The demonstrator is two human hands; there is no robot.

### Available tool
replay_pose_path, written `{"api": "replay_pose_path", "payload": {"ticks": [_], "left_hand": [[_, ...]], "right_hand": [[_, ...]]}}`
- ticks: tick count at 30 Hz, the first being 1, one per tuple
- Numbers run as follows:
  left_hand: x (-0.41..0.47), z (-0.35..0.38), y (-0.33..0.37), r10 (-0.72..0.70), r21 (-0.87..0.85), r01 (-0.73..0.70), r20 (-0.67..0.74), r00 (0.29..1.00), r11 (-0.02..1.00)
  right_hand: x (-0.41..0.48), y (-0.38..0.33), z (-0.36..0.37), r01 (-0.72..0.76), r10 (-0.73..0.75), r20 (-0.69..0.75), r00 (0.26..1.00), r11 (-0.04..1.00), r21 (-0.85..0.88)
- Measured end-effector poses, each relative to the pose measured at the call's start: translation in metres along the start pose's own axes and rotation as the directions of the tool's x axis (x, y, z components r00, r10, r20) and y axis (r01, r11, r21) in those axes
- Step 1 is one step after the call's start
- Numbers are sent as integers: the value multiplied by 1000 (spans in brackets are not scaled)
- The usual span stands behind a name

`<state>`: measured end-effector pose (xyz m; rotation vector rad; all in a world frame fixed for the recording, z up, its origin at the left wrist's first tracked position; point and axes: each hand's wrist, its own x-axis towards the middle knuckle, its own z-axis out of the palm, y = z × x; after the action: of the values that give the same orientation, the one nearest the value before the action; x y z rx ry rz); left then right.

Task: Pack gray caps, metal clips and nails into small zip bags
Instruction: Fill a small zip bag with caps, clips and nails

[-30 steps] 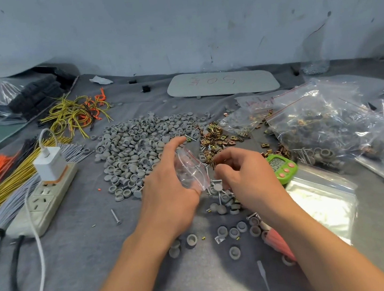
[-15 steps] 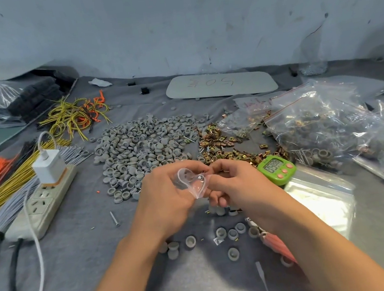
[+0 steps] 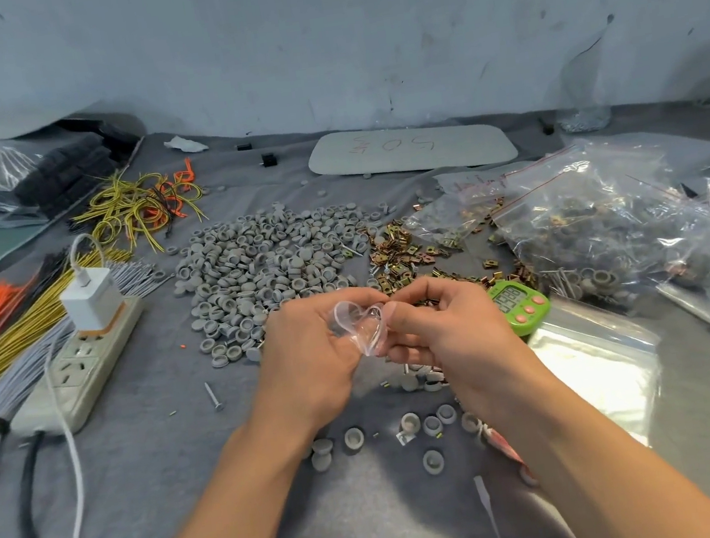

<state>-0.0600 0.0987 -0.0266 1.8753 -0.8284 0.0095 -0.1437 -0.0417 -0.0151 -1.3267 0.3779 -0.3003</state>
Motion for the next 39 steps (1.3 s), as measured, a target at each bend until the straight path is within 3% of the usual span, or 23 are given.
{"api": "replay_pose_path", "payload": {"ticks": [4,10,18,29,35,39], "left_hand": [[-1,0,1,21,-13,-21,22,1000,1000],[-2,-3,3,-81,-28,84,98,992,996],[-3,0,10,-105,-120,104,-7,994,987],[-6,-7,16,-21,-17,23,101,995,1000],[-5,2,14,-172,-115,163,-69,983,980],[0,1,12,-209,-203,200,-21,978,958]], "right_hand": [[1,-2,-5,-25,25,10,1000,1000,-11],[0,-9,-17,-160,165,155,974,986,-41],[-7,-5,-12,-15,27,143,989,996,-85],[-7,-2,-17,26,-3,116,993,980,-199],[-9,-1,-11,-2,39,207,978,985,-174],[-9,-2,-17,51,2,216,976,969,-242]]}}
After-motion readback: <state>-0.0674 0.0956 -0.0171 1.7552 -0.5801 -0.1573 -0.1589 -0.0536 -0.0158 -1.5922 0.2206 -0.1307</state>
